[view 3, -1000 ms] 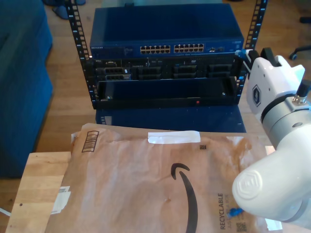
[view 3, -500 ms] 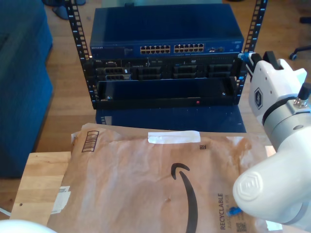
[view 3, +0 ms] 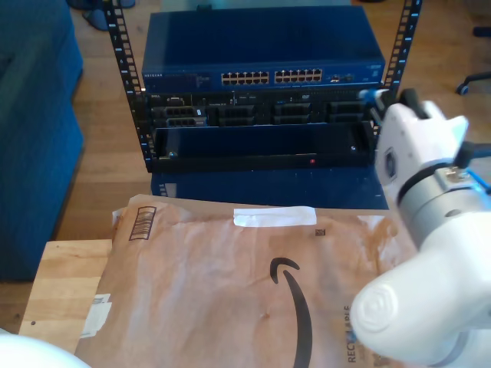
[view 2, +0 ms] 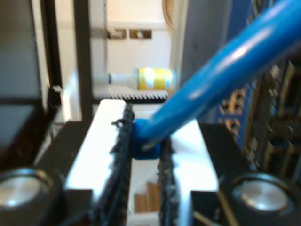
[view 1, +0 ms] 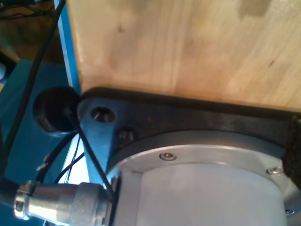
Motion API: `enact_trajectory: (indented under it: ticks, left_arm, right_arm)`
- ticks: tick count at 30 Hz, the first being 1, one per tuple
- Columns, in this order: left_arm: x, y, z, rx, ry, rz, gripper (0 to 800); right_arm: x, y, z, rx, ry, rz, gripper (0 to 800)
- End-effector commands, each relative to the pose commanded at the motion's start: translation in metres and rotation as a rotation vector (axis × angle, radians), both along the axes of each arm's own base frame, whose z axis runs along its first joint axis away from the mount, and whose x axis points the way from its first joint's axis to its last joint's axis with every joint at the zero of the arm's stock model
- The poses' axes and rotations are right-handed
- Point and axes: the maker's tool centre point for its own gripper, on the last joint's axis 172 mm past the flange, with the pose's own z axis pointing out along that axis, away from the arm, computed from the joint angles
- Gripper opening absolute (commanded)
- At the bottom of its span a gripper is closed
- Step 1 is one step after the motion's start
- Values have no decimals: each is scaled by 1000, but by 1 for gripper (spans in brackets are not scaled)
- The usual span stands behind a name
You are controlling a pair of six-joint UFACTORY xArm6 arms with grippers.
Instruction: Grab the cable and plug it in
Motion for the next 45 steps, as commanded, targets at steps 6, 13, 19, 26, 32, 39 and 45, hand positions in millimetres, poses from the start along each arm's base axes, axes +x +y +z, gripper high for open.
enact_trajectory:
  ticks: [6, 13, 19, 26, 32, 39, 45]
  left_arm:
    - [0, 0, 0, 0, 0, 0, 800]
    - [0, 0, 0, 0, 0, 0, 800]
    - [0, 0, 0, 0, 0, 0, 800]
    - [0, 0, 0, 0, 0, 0, 800]
    - [0, 0, 0, 0, 0, 0, 800]
    - [0, 0, 0, 0, 0, 0, 800]
    - [0, 0, 0, 0, 0, 0, 800]
  right_arm:
    - [1, 10, -21, -100, 22, 22, 0]
    - [20, 61, -9, -164, -6, 88, 0]
    - [37, 73, -43, -210, 47, 79, 0]
    - [69, 81, -71, -223, 32, 2, 0]
    - [82, 93, -84, -232, 38, -1, 0]
    - [85, 97, -77, -224, 21, -4, 0]
    - [82, 99, -56, -209, -2, 14, 0]
